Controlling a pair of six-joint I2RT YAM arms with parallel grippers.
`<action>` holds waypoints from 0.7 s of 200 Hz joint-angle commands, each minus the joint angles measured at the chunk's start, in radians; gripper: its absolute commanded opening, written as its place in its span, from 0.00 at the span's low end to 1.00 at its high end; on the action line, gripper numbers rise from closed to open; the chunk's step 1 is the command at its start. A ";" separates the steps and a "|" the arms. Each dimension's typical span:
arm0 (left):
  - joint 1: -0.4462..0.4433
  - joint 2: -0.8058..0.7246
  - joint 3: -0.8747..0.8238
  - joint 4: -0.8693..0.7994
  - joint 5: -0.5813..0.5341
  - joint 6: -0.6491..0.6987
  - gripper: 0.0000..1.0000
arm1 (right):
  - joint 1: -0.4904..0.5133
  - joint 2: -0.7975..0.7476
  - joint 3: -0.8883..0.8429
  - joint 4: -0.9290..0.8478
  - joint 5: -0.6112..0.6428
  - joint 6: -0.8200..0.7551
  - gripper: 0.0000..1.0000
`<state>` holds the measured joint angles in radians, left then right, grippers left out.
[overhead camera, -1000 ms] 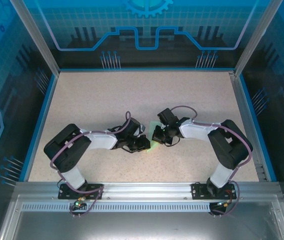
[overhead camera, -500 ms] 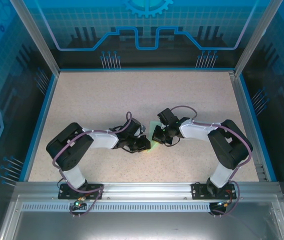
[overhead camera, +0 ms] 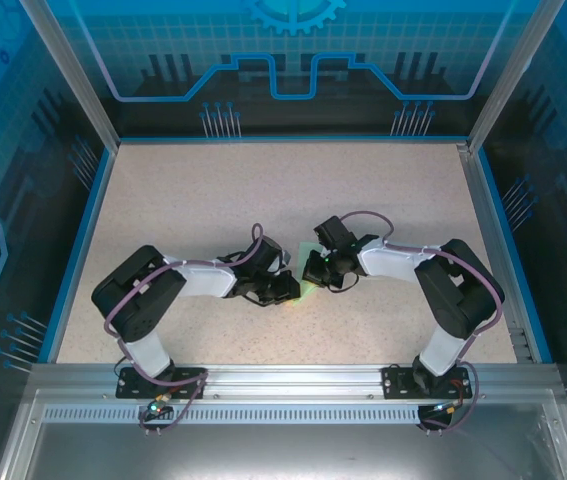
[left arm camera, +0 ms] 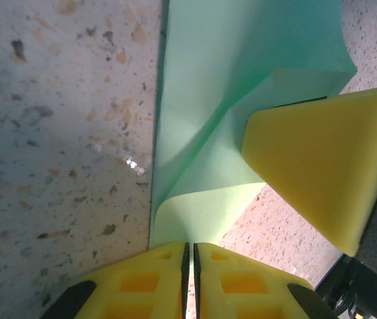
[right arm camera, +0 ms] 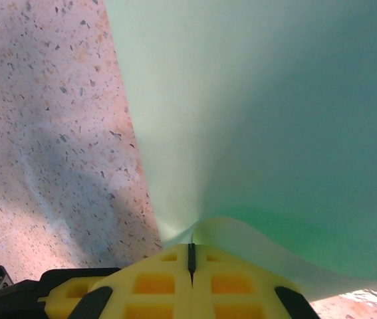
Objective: Fold a paper plane with a square sheet of paper (pick it up from the middle)
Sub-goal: Third fold the triangle at the center of the table.
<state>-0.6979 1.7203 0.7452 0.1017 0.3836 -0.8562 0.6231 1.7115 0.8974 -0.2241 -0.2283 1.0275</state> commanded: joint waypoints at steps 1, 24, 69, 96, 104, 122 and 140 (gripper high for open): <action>-0.009 -0.060 0.012 -0.065 -0.031 0.037 0.16 | 0.010 0.018 0.009 0.001 -0.007 -0.014 0.02; -0.010 -0.086 0.012 -0.072 -0.041 0.044 0.17 | 0.010 0.026 0.009 -0.001 -0.008 -0.014 0.02; -0.011 -0.090 0.009 -0.052 -0.052 0.031 0.17 | 0.010 0.033 0.012 -0.001 -0.005 -0.020 0.02; -0.010 -0.085 0.003 -0.033 -0.063 0.017 0.17 | 0.010 0.039 0.017 -0.003 0.000 -0.026 0.02; -0.009 -0.084 0.002 -0.033 -0.067 0.013 0.17 | 0.011 0.040 0.018 -0.004 0.001 -0.027 0.02; -0.010 -0.083 -0.001 -0.028 -0.079 0.008 0.17 | 0.011 0.041 0.017 -0.010 0.010 -0.025 0.02; -0.011 -0.089 -0.005 -0.034 -0.101 0.005 0.17 | 0.010 0.040 0.014 -0.011 0.017 -0.023 0.02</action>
<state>-0.6987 1.6508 0.7452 0.0654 0.3244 -0.8398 0.6231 1.7351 0.8978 -0.2237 -0.2241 1.0187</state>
